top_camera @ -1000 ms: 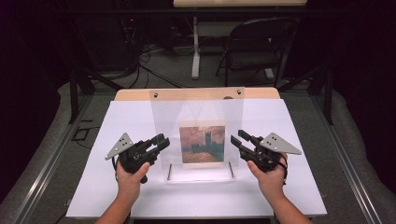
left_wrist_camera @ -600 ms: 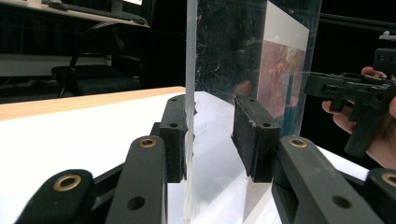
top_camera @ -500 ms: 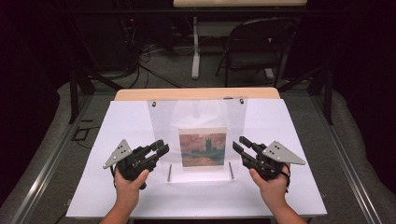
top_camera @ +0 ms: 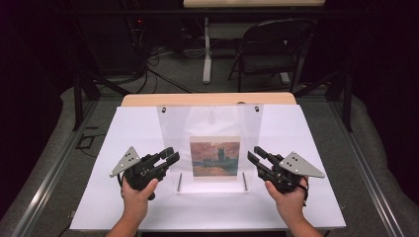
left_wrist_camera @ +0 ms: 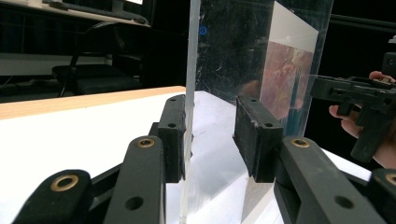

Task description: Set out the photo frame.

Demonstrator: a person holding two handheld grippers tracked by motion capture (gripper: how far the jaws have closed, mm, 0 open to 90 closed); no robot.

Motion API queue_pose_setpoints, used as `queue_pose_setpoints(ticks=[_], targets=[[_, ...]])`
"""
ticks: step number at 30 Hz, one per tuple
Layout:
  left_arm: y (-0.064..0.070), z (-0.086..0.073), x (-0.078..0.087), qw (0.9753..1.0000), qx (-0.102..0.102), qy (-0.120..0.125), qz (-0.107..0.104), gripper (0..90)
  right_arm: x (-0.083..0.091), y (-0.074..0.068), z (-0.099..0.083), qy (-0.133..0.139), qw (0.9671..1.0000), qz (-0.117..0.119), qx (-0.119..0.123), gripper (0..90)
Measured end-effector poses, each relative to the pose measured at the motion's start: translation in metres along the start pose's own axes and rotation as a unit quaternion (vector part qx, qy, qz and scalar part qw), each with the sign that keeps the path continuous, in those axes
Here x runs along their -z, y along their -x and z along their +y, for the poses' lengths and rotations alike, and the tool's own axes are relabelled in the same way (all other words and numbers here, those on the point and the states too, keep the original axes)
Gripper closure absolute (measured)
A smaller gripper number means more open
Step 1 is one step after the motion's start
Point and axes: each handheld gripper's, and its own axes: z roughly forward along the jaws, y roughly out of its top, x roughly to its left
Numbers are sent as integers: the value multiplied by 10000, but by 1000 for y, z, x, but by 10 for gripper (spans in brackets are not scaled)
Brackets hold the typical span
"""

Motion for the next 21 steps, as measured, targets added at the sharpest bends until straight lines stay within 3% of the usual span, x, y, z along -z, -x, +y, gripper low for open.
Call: queue_pose_setpoints(ticks=[7, 14, 21], targets=[[1, 0, 1, 10000, -6, -9, 25, 643, 0, 1, 0, 9, 10000, 30, -34, 676], [-3, -1, 3, 9998, 177, -27, 66, 649, -3, 2, -3, -95, 9997, 113, -194, 620], [-6, -1, 7, 9996, 267, 44, 128, 552, -3, 3, -4, -120, 9995, 126, -248, 565]])
